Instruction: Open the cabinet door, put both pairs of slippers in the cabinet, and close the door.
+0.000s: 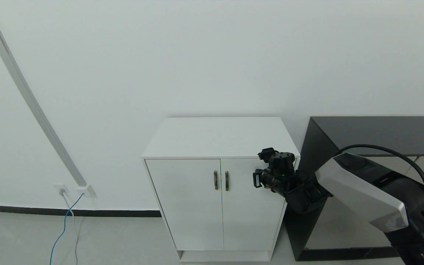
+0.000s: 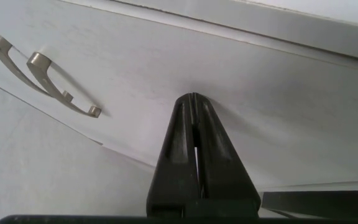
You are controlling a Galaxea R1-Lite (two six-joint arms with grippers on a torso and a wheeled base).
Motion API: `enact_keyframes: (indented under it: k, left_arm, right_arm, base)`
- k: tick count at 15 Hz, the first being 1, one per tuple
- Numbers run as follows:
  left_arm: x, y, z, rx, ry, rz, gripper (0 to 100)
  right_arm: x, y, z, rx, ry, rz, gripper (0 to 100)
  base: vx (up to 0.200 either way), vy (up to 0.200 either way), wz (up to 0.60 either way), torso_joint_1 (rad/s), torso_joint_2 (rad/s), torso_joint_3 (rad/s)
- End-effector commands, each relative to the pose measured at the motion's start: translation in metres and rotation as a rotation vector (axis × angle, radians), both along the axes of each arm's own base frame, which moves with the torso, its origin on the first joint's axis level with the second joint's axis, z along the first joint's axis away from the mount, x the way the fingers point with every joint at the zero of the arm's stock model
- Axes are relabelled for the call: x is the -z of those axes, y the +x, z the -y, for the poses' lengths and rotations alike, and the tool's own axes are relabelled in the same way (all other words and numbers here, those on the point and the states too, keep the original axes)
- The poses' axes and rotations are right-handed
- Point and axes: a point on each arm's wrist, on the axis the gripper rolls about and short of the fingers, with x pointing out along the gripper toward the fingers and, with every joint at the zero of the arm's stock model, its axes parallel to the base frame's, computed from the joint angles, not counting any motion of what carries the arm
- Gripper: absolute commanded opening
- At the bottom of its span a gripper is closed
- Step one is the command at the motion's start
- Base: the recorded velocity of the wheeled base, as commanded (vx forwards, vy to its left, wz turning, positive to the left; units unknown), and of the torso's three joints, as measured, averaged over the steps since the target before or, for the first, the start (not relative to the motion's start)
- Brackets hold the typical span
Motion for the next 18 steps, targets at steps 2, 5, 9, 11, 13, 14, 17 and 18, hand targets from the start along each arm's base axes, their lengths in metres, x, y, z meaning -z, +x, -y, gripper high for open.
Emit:
enact_keyframes:
  k: [2,5,9,11,13,14,17,18]
  left_arm:
    - [0.0,0.0,0.0,-0.001,-0.002,-0.001,0]
    - [0.0,0.0,0.0,-0.001,-0.002,-0.001,0]
    - [0.0,0.0,0.0,-0.001,-0.002,-0.001,0]
    - [0.0,0.0,0.0,-0.001,-0.002,-0.001,0]
    - [0.0,0.0,0.0,-0.001,-0.002,-0.001,0]
    - [0.0,0.0,0.0,-0.001,-0.002,-0.001,0]
    - [0.0,0.0,0.0,-0.001,-0.002,-0.001,0]
    - [0.0,0.0,0.0,-0.001,-0.002,-0.001,0]
  right_arm:
    - [-0.003,-0.007,0.002,-0.003,-0.004,-0.009,0]
    - [-0.012,-0.025,0.008,-0.008,0.002,-0.003,0]
    - [-0.019,-0.052,0.017,-0.017,0.006,0.003,0]
    - [-0.026,-0.074,0.029,-0.019,0.007,0.006,0]
    - [-0.029,-0.091,0.037,-0.019,0.009,0.01,0]
    - [-0.032,-0.097,0.04,-0.02,0.01,0.013,0]
    - [-0.049,-0.121,0.053,-0.019,0.017,0.027,0]
    - [-0.056,-0.128,0.058,-0.016,0.02,0.032,0]
  base:
    - [0.0,0.0,0.0,0.0,0.0,0.0]
    - [0.0,0.0,0.0,0.0,0.0,0.0]
    - [0.0,0.0,0.0,0.0,0.0,0.0]
    - [0.0,0.0,0.0,0.0,0.0,0.0]
    - [0.0,0.0,0.0,0.0,0.0,0.0]
    - [0.0,0.0,0.0,0.0,0.0,0.0]
    - [0.0,0.0,0.0,0.0,0.0,0.0]
    - [0.0,0.0,0.0,0.0,0.0,0.0]
